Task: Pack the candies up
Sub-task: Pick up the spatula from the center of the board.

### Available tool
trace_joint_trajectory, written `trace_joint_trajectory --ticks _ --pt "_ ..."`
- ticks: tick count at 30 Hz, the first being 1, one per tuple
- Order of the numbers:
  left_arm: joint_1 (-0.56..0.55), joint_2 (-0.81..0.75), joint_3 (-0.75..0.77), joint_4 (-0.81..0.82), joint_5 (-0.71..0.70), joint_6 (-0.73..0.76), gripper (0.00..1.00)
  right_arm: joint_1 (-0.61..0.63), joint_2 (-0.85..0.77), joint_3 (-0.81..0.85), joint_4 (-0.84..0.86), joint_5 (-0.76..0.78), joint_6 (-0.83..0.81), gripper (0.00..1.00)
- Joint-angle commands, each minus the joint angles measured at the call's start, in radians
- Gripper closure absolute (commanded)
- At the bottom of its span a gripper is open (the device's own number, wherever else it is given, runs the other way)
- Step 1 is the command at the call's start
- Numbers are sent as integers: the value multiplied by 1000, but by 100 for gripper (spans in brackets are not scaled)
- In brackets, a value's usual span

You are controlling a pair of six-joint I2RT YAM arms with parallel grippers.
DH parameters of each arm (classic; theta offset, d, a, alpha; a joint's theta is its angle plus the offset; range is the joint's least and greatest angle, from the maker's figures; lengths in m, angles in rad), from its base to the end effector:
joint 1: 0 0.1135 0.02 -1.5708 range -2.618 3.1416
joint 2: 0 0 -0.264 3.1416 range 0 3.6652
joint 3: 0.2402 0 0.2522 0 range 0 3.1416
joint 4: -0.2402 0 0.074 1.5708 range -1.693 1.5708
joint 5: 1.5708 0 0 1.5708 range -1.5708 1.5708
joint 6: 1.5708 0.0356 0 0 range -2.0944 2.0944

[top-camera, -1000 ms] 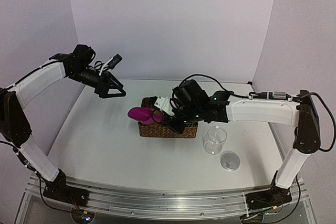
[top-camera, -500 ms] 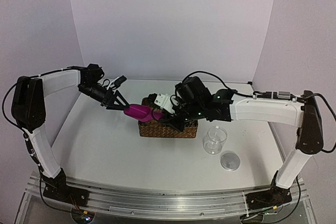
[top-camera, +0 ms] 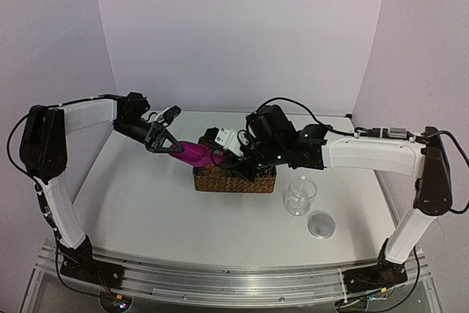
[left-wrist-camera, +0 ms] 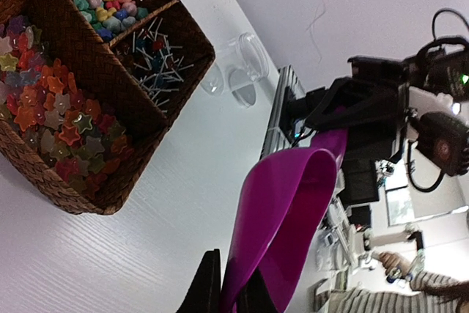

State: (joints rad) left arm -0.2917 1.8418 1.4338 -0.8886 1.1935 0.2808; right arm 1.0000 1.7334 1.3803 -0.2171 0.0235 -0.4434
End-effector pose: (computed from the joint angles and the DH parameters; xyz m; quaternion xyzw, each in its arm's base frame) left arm 0.3381 -0.1361 0.2419 0.3050 0.7644 -0.5573 0.1100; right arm 0.2198 0.3408 0.2864 -0.5754 0.6624 0.1219 0.4640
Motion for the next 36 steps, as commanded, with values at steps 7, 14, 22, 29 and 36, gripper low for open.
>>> trace_joint_trajectory --ticks 7,14,22,29,36 --pt "-10 -21 -34 53 113 -104 100 8 43 45 1 124 26 64" --pt "-22 -34 -15 24 61 -66 100 8 120 153 -117 181 32 54" --pt "-27 -31 -13 11 37 -44 100 10 140 191 -166 181 13 70" --pt "-25 -21 -33 16 21 -43 78 10 125 189 -187 198 3 94" --pt "13 -3 67 47 -65 -50 20 -43 109 202 -254 338 -90 100"
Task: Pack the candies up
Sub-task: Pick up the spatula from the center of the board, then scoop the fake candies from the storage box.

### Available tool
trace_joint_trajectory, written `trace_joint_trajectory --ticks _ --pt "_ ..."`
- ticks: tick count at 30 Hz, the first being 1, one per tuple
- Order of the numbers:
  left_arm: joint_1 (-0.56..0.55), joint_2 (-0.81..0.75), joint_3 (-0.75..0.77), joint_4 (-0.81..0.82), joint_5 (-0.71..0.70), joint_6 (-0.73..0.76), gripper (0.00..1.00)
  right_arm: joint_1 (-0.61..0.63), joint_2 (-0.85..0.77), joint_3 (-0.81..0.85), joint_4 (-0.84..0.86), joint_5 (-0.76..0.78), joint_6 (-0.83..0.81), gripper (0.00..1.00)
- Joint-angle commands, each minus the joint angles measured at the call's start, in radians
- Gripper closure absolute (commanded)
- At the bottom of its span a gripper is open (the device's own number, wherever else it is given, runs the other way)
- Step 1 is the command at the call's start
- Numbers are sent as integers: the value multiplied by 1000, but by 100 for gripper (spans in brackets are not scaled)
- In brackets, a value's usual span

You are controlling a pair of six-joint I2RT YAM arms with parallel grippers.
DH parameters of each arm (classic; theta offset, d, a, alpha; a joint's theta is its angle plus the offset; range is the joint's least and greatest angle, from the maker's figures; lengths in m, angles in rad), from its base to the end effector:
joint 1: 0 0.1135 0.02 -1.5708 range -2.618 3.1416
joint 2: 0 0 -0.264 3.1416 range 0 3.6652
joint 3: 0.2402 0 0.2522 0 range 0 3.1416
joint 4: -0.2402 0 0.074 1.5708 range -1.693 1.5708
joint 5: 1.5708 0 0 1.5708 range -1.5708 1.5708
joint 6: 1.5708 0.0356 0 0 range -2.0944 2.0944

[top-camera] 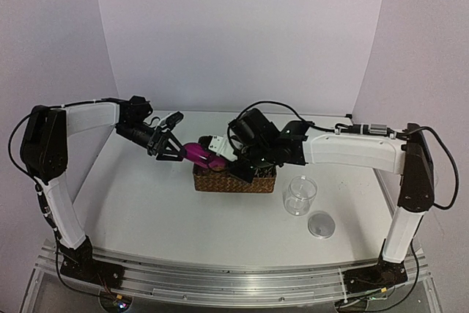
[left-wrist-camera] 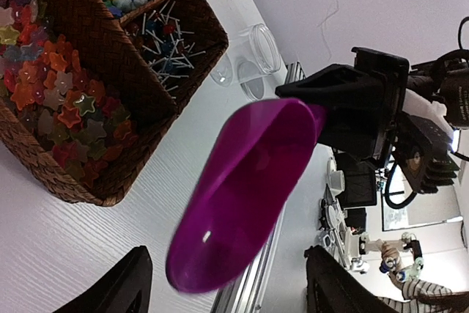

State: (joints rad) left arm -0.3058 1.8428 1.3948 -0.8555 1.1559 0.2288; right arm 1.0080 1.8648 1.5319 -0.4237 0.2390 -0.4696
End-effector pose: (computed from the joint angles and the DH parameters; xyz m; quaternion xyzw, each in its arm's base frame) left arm 0.3345 -0.1398 0.2306 0.2895 0.7814 -0.5453 0.0907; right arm 0.2347 0.3563 0.2683 -0.5791 0.7058 -0.0010 0.4081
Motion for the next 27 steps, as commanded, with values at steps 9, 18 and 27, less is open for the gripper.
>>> trace_joint_trajectory --ticks 9,18,27 --pt "27 -11 118 253 -238 -262 16 -134 121 236 -71 416 -436 100" --pt "-78 74 125 261 -657 -448 21 -124 307 456 26 554 -858 100" --pt "-133 175 161 267 -758 -550 33 -109 362 477 84 559 -1154 100"
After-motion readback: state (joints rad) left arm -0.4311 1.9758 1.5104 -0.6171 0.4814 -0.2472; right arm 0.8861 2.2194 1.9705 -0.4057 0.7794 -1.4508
